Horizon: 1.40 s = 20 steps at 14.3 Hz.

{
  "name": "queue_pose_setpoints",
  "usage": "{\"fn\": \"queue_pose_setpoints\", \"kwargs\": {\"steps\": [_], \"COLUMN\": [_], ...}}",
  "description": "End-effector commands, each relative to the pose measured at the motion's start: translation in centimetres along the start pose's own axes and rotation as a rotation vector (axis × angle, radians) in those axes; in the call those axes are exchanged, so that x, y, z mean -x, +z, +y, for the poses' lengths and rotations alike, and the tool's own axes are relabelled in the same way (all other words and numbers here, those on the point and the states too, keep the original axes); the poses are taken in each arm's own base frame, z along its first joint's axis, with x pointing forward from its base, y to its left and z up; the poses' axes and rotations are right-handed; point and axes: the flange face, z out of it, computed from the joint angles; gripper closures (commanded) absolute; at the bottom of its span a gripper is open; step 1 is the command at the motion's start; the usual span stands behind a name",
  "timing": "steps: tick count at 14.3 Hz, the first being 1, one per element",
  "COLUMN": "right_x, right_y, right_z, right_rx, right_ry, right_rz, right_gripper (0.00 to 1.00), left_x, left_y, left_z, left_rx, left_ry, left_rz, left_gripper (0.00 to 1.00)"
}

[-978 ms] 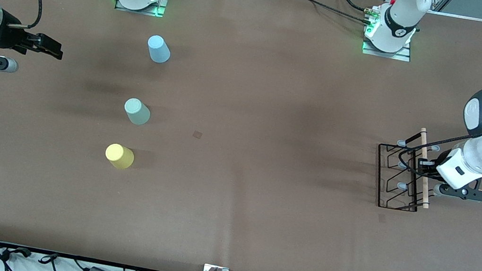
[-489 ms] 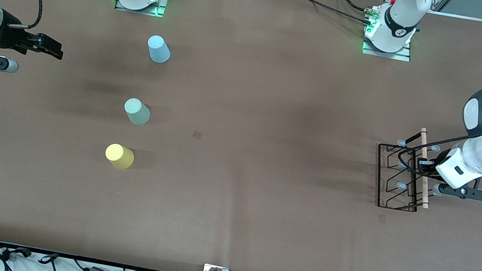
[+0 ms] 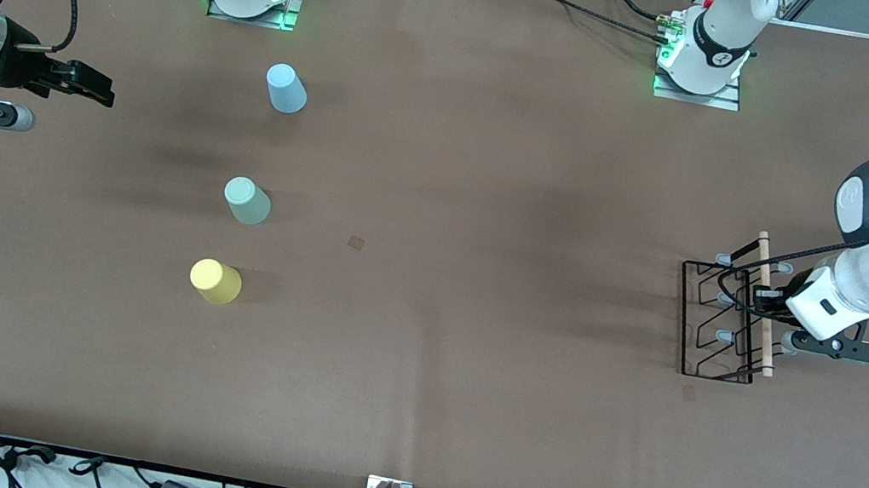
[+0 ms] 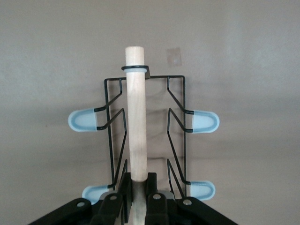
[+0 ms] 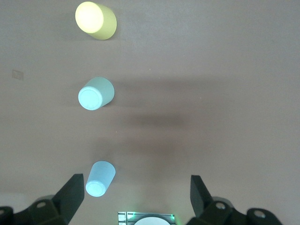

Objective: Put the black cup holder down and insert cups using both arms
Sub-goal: 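Grasp the rack handle with the left gripper and lift it, then carry the rack to mid-table while the right gripper reaches the teal cup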

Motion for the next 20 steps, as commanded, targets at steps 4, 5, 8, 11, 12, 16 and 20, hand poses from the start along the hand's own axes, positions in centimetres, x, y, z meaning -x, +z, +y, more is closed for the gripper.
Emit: {"fn": "queue_pose_setpoints", "kwargs": {"steps": [4, 5, 8, 11, 12, 16, 20], "right_x": [1.0, 1.0, 1.0, 1.2, 1.0, 0.7, -0.3], "right_y": [0.0, 0.0, 0.2, 1.7, 3.0, 9.9, 16.8], "right_z": [-0.2, -0.2, -0.2, -0.4, -1.1, -6.3, -9.0], "right_rx": [-0.014, -0.014, -0.014, -0.015, -0.012, -0.016, -0.022], "right_ry": [-0.001, -0.001, -0.001, 0.008, 0.0, 0.062, 0.059], "right_rz": [0.003, 0.003, 0.003, 0.041, 0.073, 0.187, 0.252], "right_gripper": [0.0, 0.0, 0.0, 0.0, 0.0, 0.0, 0.0], "left_x": [-1.0, -0.8, 0.2, 2.0, 2.5, 3.9, 4.7], "left_y": [-9.7, -10.6, -11.9, -12.2, -11.8, -8.7, -4.8], "left_z": [10.1, 13.0, 21.7, 31.4, 34.1, 43.3, 49.7], "left_rx": [0.034, 0.044, 0.086, 0.119, 0.128, 0.161, 0.093], "left_ry": [0.128, 0.164, 0.148, 0.117, 0.102, 0.088, 0.057], "left_rz": [0.013, 0.02, 0.037, 0.033, 0.024, -0.023, 0.002], "left_gripper": [0.99, 0.99, 0.99, 0.99, 0.99, 0.99, 0.99]}}
